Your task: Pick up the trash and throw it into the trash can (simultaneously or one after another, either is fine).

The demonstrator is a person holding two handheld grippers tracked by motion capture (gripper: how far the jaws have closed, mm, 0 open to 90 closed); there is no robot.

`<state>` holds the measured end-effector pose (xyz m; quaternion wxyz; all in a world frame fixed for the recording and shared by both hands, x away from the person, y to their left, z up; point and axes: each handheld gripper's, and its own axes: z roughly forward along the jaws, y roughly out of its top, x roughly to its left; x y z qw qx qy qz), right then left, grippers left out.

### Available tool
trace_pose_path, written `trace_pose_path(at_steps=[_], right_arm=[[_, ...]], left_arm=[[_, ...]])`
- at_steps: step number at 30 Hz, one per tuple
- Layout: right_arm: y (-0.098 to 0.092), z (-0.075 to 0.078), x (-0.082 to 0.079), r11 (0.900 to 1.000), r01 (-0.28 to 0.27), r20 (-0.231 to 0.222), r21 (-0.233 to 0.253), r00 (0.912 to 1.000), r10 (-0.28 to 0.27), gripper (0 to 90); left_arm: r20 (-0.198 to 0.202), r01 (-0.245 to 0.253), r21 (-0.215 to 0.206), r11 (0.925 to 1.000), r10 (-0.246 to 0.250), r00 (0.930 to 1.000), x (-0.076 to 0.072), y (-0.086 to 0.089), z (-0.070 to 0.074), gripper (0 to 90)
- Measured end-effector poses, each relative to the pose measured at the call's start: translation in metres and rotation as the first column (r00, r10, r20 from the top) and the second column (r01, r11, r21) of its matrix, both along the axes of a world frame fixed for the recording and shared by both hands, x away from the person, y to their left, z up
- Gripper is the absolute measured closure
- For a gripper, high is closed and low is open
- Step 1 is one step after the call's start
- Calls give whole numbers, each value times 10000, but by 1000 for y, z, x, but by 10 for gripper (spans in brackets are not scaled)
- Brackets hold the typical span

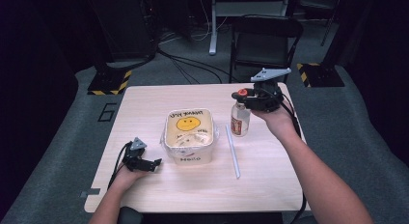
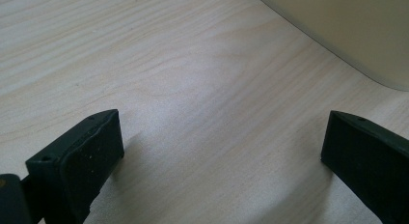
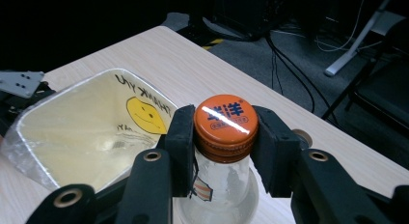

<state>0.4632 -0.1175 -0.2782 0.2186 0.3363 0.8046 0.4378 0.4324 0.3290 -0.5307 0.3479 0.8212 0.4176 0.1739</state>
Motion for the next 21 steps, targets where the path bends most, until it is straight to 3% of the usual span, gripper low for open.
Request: trace_pose_path(at_steps=[21], right_arm=[[22, 38, -9, 9964, -812, 280, 233, 9964, 805, 621]], left_arm=[[-17, 35, 37, 10000, -35, 10000, 0, 0, 0, 10]])
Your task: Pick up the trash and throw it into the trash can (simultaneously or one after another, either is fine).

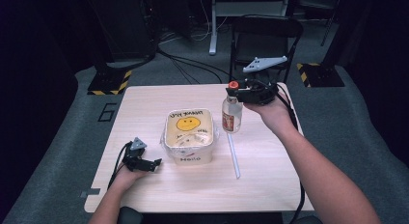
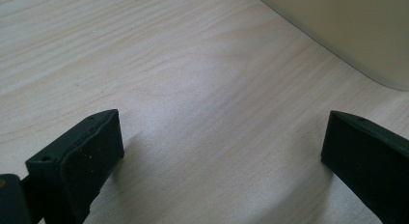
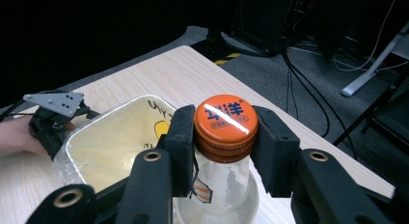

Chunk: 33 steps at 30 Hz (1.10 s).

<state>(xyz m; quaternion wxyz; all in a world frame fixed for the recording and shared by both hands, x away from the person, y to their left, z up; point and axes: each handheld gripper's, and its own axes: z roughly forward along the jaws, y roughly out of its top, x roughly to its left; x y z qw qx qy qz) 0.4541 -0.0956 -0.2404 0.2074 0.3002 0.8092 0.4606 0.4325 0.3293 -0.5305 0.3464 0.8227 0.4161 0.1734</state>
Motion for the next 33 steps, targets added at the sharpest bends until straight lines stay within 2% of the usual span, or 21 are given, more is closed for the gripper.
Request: trace_pose_path(at_steps=[23, 33], right_arm=[[21, 31, 2, 9991, -385, 364, 183, 9986, 378, 621], [32, 37, 6, 9981, -530, 443, 318, 9977, 516, 621]], left_arm=[[-2, 26, 5, 10000, -26, 10000, 0, 0, 0, 10], [-2, 43, 19, 10000, -43, 10000, 0, 0, 0, 10]])
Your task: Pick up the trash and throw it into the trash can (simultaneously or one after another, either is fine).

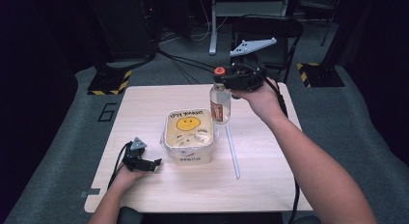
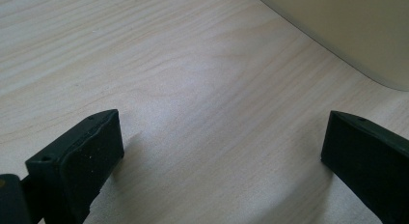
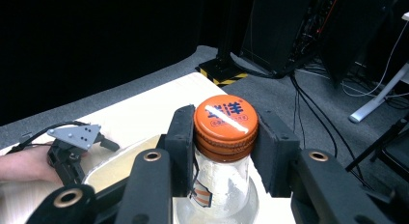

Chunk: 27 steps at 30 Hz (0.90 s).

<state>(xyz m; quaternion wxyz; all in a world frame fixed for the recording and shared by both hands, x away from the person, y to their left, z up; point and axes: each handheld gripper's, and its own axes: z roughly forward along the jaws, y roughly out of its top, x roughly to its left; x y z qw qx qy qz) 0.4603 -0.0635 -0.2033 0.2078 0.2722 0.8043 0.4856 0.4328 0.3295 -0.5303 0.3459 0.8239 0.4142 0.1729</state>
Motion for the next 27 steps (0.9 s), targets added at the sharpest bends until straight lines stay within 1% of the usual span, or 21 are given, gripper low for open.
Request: trace_pose_path(at_steps=[6, 18, 22, 27], right_arm=[[9, -3, 3, 9999, -102, -3, 46, 9999, 102, 620], [30, -10, 9, 9990, -441, -17, -28, 9990, 441, 621], [36, -12, 10, 9989, -475, -52, 58, 9989, 476, 620], [43, -14, 12, 9983, -582, -46, -24, 9983, 582, 621]], left_arm=[[-1, -16, -19, 10000, 16, 10000, 0, 0, 0, 10], [32, 31, -25, 10000, -31, 10000, 0, 0, 0, 10], [33, 27, -29, 10000, -27, 10000, 0, 0, 0, 10], [32, 31, -26, 10000, -31, 10000, 0, 0, 0, 10]])
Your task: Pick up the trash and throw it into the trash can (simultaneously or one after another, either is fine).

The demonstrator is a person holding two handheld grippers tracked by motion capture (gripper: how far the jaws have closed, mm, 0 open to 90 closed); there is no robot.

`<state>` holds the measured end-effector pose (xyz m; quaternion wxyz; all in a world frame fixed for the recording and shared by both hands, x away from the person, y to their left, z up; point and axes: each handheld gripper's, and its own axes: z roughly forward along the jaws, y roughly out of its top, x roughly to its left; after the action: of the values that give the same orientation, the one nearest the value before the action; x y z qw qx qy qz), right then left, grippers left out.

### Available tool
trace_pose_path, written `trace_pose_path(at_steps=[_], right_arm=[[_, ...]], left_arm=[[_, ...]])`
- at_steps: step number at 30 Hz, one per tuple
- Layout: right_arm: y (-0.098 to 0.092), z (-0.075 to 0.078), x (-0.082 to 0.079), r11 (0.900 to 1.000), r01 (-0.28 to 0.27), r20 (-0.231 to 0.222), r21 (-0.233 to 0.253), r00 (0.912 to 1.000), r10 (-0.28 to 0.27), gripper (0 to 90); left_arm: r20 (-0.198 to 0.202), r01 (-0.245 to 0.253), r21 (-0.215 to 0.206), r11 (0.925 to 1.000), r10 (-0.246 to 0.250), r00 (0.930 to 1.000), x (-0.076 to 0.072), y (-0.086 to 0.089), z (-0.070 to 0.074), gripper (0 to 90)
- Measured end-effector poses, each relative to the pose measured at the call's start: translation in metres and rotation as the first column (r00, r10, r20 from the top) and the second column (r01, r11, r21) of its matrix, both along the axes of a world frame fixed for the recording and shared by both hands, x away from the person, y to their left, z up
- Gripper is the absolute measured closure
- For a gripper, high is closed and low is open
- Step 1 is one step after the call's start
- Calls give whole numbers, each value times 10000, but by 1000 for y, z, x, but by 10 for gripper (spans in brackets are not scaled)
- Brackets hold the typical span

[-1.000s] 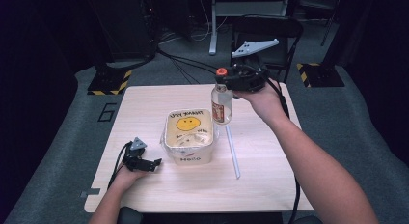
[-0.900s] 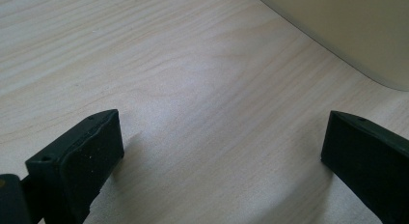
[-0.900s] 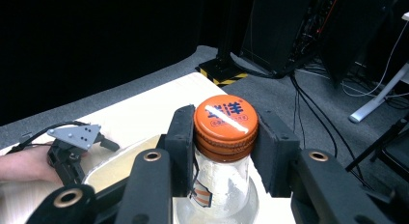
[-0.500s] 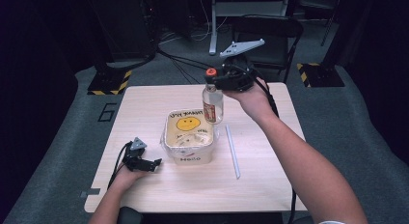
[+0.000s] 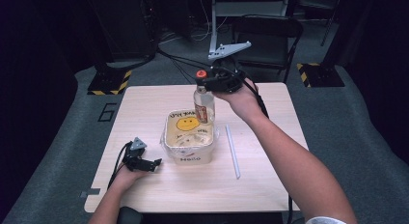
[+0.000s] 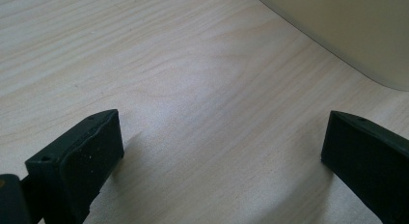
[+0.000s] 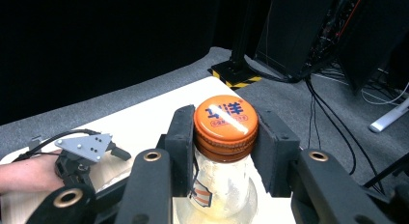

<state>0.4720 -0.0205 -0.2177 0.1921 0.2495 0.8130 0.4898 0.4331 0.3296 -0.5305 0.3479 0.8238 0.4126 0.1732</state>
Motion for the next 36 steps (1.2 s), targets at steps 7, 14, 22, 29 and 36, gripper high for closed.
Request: trace_pose_path(at_steps=[7, 14, 22, 29, 36], right_arm=[[11, -5, 2, 10000, -91, -49, 12, 9999, 91, 620], [22, -11, 4, 9997, -196, -26, -153, 9998, 196, 621], [29, -25, 5, 9994, -176, -151, -298, 9997, 172, 620], [30, -41, 9, 9994, -65, -258, -328, 9997, 57, 620], [29, -54, 13, 9996, 36, -320, -287, 9995, -45, 621]], left_arm=[[9, 12, 17, 10000, -12, 10000, 0, 0, 0, 10], [0, -8, -9, 10000, 8, 10000, 0, 0, 0, 9], [6, -16, 4, 10000, 16, 10000, 0, 0, 0, 9], [3, -26, -11, 10000, 26, 10000, 0, 0, 0, 10], [3, -30, -8, 10000, 30, 10000, 0, 0, 0, 9]])
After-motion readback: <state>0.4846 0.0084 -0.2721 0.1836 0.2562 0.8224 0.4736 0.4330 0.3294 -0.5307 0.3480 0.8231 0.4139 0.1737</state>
